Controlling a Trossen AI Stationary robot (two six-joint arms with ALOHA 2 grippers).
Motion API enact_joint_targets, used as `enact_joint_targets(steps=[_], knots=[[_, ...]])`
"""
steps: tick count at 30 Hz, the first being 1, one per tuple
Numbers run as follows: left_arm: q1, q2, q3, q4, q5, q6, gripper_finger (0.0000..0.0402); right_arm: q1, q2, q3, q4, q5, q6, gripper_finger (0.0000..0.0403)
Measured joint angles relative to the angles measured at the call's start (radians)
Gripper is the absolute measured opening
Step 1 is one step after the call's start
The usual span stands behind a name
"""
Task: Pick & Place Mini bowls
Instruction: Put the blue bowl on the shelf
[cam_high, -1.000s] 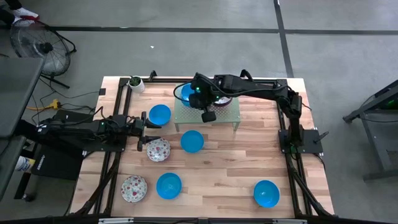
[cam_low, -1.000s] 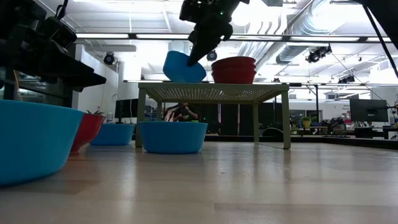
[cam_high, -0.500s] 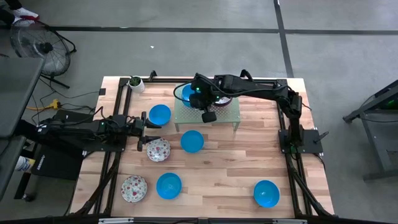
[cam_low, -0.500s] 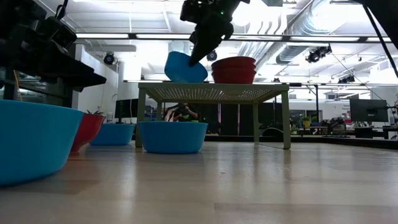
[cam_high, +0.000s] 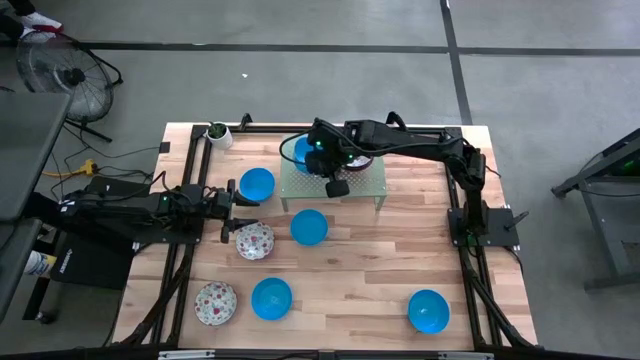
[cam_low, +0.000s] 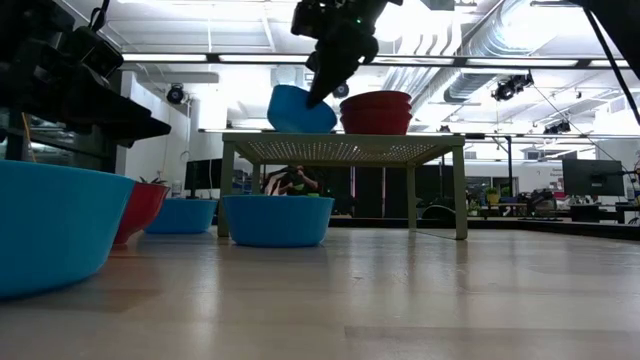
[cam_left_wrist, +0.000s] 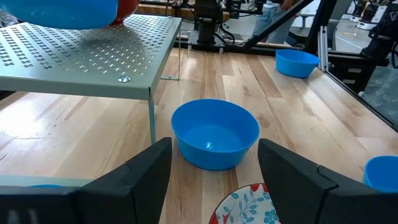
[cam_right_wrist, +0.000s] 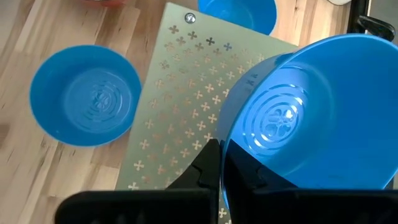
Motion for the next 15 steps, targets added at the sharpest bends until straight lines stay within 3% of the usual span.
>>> enact_joint_targets(steps=[15], knots=[[0.000,0.000,0.000,0.000,0.000,0.000,0.0234,-0.002,0.001,0.000,-0.029,-0.023,-0.018,0.0000]])
